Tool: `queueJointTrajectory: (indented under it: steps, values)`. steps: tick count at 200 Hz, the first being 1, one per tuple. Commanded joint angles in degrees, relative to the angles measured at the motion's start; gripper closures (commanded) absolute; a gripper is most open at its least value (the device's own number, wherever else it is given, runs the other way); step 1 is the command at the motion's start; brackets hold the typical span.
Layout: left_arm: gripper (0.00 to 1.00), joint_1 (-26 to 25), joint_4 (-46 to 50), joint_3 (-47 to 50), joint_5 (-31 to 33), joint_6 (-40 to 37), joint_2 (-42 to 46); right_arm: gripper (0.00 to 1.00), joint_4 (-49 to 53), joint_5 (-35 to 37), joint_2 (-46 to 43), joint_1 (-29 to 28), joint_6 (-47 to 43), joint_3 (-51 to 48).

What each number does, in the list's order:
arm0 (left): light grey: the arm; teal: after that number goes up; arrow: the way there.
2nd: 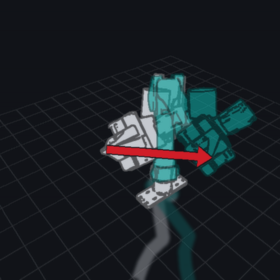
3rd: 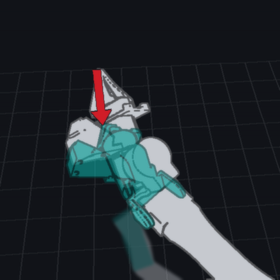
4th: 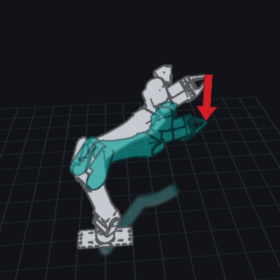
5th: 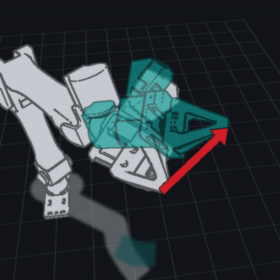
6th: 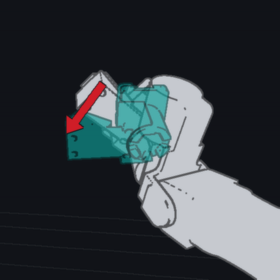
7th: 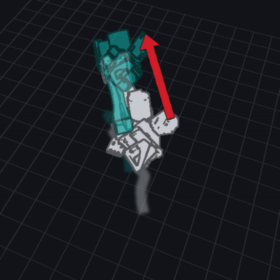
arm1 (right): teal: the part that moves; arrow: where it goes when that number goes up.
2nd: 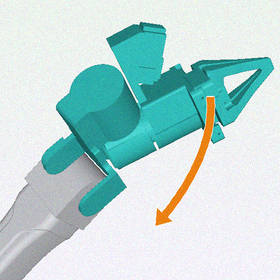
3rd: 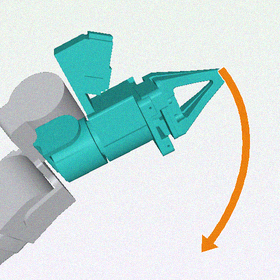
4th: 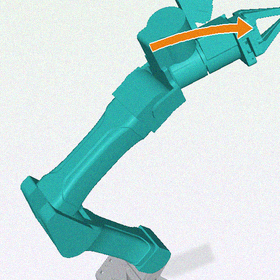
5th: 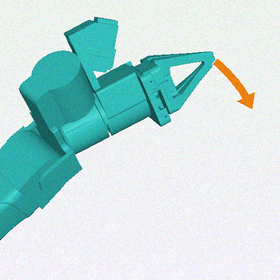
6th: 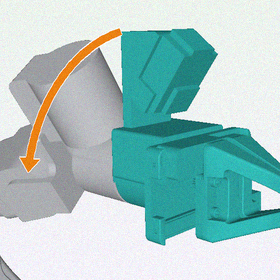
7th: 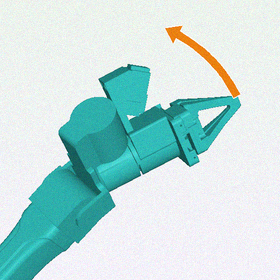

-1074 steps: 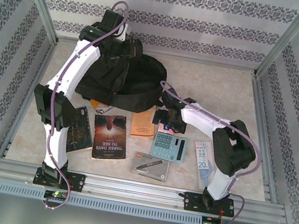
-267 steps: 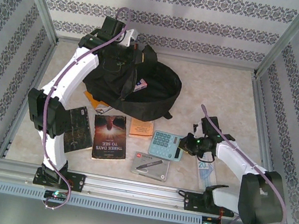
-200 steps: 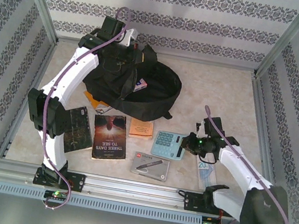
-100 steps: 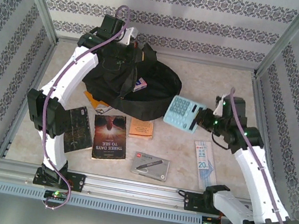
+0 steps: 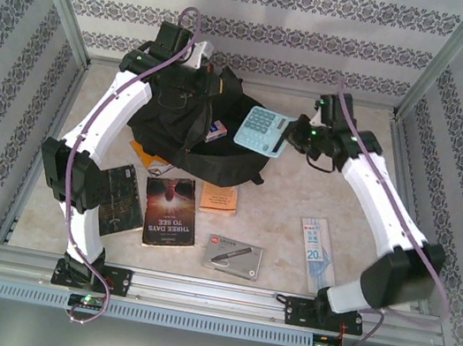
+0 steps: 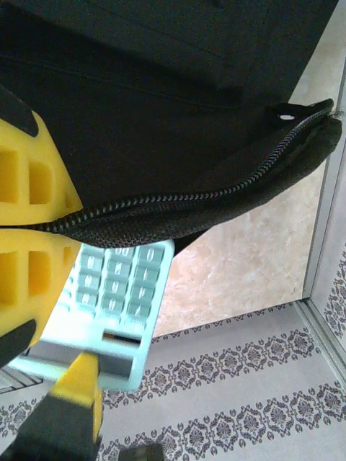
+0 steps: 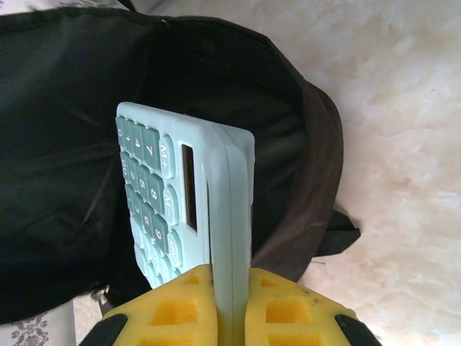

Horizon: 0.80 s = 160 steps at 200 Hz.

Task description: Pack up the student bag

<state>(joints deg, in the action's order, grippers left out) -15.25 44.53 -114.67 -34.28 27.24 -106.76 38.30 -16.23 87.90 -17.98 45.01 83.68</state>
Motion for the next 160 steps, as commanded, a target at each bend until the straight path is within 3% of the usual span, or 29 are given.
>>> queueJointTrajectory:
  steps: [1, 49, 88, 123, 146, 152, 160]
  values:
    - [1.00, 0.48, -1.56, -2.88, -1.37, -0.94, 2.09, 1.00, -1.62, -2.03, 6.29, -1.71, 4.88, 5.41]
    - [1.00, 0.17, -2.01, -3.37, -2.65, -0.46, 1.36, 1.00, -10.71, -9.19, 21.52, -3.48, 9.98, 13.47]
    - [1.00, 0.02, -2.85, -3.98, -3.78, 0.40, 0.58, 1.00, -14.28, -9.82, 32.22, -6.90, 13.00, 22.33]
    - [1.00, -0.29, -3.73, -4.59, -5.53, 1.50, -0.53, 0.97, -30.64, -12.27, 40.28, -9.36, 21.14, 23.28]
    - [1.00, -0.40, -3.43, -4.60, -5.36, 1.08, -0.91, 0.84, -35.75, -12.72, 45.86, -11.21, 23.80, 27.97]
    - [1.00, -0.32, -3.32, -4.60, -5.19, 0.84, -1.06, 0.75, -35.74, -13.22, 47.14, -11.73, 23.38, 29.90]
    - [1.00, -0.30, -3.12, -4.60, -4.92, 0.63, -1.11, 0.55, -34.37, -13.39, 48.10, -12.23, 21.94, 32.11]
